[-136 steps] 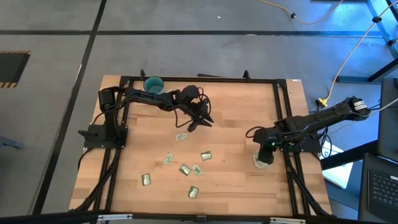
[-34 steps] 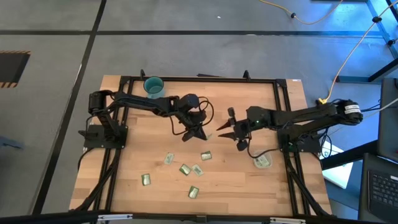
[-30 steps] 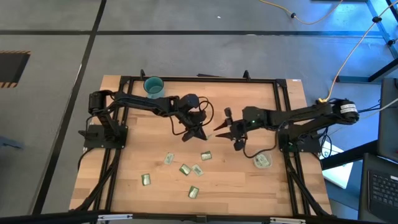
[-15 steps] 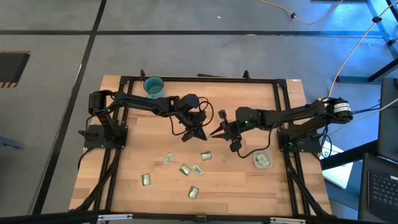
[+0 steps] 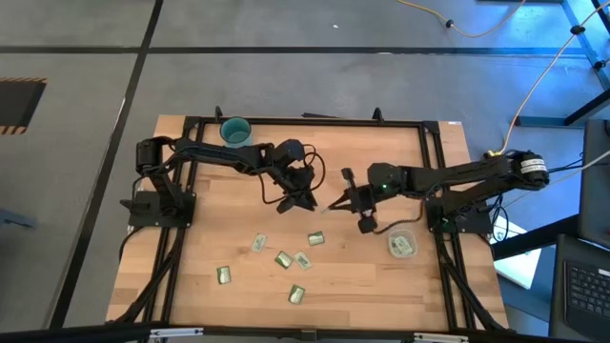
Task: Pick and place items into bin
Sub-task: Put the white stevia packet into the transparent bin
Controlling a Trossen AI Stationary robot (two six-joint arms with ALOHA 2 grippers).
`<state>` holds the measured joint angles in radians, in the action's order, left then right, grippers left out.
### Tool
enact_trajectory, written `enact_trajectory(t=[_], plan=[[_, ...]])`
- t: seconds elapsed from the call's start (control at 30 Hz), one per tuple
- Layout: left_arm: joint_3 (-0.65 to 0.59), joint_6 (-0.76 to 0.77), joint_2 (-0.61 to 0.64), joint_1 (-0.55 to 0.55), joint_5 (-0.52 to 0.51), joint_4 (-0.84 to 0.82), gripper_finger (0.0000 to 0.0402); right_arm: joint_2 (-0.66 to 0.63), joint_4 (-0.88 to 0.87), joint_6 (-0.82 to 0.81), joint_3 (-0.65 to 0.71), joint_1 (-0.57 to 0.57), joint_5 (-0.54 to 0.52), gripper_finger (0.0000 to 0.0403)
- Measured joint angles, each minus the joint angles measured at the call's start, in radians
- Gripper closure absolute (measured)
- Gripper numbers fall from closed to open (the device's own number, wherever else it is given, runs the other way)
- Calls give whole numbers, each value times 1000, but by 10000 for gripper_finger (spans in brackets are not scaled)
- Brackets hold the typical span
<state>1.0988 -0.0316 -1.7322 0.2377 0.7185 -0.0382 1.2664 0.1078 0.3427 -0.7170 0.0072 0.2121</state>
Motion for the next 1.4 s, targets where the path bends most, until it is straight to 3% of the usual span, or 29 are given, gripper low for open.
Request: enact_trajectory(t=[0.1,0.3,0.47,0.63,0.83,0.97,1.23,1.4], plan=[[0,-78,0,19,-51,-33,299,-107,-212,-222,-6,12,3,398],[0,-183,0,27,-230,-41,302,-289,-854,-755,-55,59,56,398],[0,-200,0,24,-280,-40,307,-379,-1117,-1130,-25,133,128,398],[0,-200,0,23,-280,-41,309,-414,-1086,-1248,53,182,183,398],[0,-200,0,23,-280,-41,310,-406,-939,-1259,175,188,182,398],[0,-198,0,23,-280,-41,313,-395,-932,-1277,231,188,182,398],[0,-196,0,23,-280,-41,313,-396,-930,-1281,258,188,182,383],[0,-202,1,20,-281,-41,307,-396,-926,-1258,258,188,182,353]])
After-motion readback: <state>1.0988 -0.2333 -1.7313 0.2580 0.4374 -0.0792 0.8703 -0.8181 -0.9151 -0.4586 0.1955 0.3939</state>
